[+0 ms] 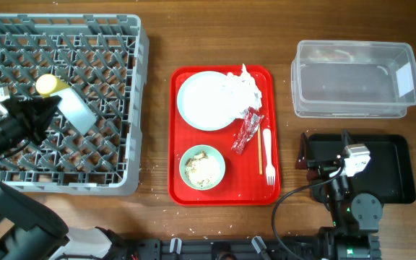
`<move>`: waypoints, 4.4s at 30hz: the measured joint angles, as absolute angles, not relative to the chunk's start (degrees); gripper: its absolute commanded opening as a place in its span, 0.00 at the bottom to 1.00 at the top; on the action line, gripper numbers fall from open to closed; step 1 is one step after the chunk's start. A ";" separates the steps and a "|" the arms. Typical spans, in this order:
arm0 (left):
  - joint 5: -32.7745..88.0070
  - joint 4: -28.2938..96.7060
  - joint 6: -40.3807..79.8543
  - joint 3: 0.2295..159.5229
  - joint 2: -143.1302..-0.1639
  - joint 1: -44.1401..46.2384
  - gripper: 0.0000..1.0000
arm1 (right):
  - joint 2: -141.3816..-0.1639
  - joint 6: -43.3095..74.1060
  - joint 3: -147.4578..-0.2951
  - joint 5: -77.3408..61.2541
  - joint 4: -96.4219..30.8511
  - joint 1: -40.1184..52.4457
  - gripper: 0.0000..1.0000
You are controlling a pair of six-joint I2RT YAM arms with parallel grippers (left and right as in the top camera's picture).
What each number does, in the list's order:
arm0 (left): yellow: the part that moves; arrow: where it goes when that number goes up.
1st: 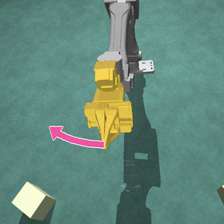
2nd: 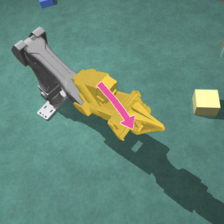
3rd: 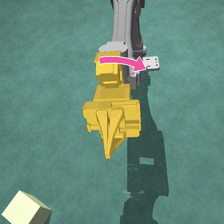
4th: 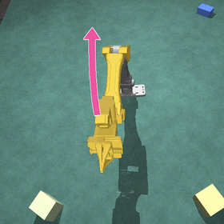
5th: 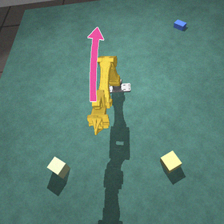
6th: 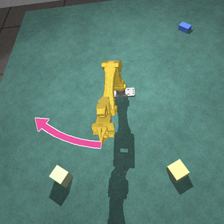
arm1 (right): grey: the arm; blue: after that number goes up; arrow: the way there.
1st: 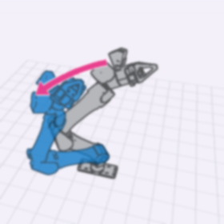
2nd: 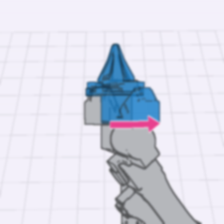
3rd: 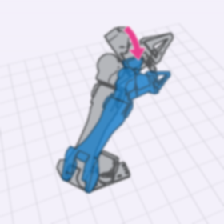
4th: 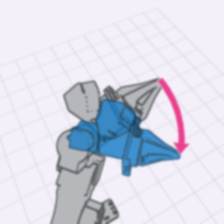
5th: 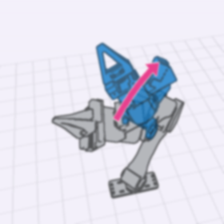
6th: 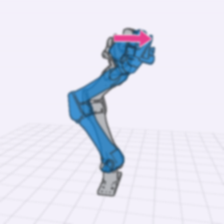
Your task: Sort waste into correct bins and load items into the dishwasher rack
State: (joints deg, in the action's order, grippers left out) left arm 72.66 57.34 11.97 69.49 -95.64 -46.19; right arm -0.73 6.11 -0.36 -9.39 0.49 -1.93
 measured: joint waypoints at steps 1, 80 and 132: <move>71.79 56.31 11.49 69.43 -95.64 -46.19 0.04 | -0.73 6.11 -0.36 -9.39 0.49 -1.93 0.99; 7.11 40.95 19.68 77.52 -97.58 35.31 0.71 | -0.73 6.11 -0.36 -9.37 0.47 -1.93 1.00; 6.55 48.69 19.88 79.46 -85.41 -0.93 1.00 | -84.23 10.83 -83.05 -15.00 -41.54 14.28 1.00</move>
State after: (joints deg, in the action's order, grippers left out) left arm 6.55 48.69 19.88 79.46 -85.41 -0.93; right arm -84.23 10.83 -83.05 -15.00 -41.54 14.28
